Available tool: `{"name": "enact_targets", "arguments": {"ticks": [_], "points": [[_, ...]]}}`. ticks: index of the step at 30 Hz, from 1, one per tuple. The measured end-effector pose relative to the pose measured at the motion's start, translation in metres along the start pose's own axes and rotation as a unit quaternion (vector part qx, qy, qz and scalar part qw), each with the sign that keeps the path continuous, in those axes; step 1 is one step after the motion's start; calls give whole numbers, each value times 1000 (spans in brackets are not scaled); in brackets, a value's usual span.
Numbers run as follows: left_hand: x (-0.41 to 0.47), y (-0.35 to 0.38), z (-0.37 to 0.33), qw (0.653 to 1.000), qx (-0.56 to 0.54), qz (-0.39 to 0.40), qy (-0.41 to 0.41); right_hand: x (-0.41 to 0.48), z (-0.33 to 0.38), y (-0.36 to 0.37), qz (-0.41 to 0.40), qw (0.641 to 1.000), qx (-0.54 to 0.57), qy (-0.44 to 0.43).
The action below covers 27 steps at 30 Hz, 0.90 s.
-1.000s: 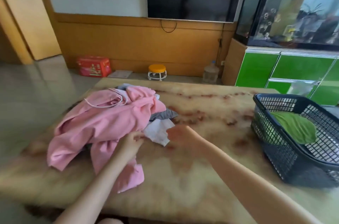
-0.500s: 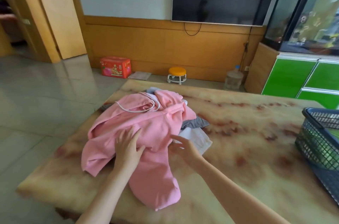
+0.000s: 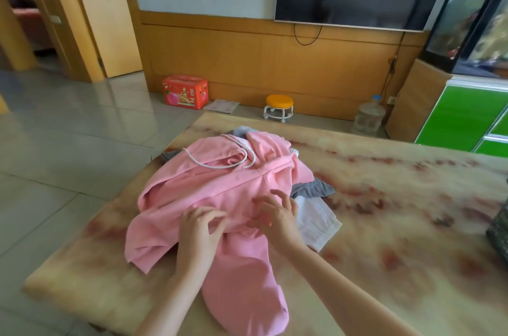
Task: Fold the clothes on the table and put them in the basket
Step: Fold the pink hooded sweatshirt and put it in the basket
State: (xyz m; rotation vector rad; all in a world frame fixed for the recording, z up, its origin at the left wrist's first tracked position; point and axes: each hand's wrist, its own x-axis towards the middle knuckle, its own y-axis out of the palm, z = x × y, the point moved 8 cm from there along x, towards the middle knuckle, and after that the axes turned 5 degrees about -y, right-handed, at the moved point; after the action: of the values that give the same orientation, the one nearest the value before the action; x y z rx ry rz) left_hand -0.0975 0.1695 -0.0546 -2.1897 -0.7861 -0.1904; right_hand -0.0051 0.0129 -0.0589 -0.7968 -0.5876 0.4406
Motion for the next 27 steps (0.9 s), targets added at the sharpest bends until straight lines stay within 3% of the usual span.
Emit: {"name": "enact_targets", "arguments": {"ticks": [3,6,8,11,14,18,20,21,25,27], "points": [[-2,-18,-24,998,-25,-55,28,-25,-23,-19,72,997,41,-7],[1,-24,-40,996,27,-85,21,-57,-54,-59,64,996,64,17],[3,-11,-40,999,33,-30,1,-72,-70,-83,58,995,63,51],[-12,25,-40,987,-43,136,-70,-89,-76,-99,85,995,8,57],[-42,53,-54,971,14,225,-82,-111,-64,-99,106,994,-26,26],[-65,72,-63,957,63,266,-95,-145,-41,-80,204,978,-24,-20],[-64,72,-55,958,0,256,-132,-155,-40,-78,275,960,55,20],[-62,69,-51,956,-53,242,-157,-152,-47,-86,263,958,101,52],[-45,48,-44,961,-136,159,-182,-98,-73,-148,30,979,175,106],[-45,51,-45,957,-145,164,-190,-60,-75,-147,11,983,157,95]]}}
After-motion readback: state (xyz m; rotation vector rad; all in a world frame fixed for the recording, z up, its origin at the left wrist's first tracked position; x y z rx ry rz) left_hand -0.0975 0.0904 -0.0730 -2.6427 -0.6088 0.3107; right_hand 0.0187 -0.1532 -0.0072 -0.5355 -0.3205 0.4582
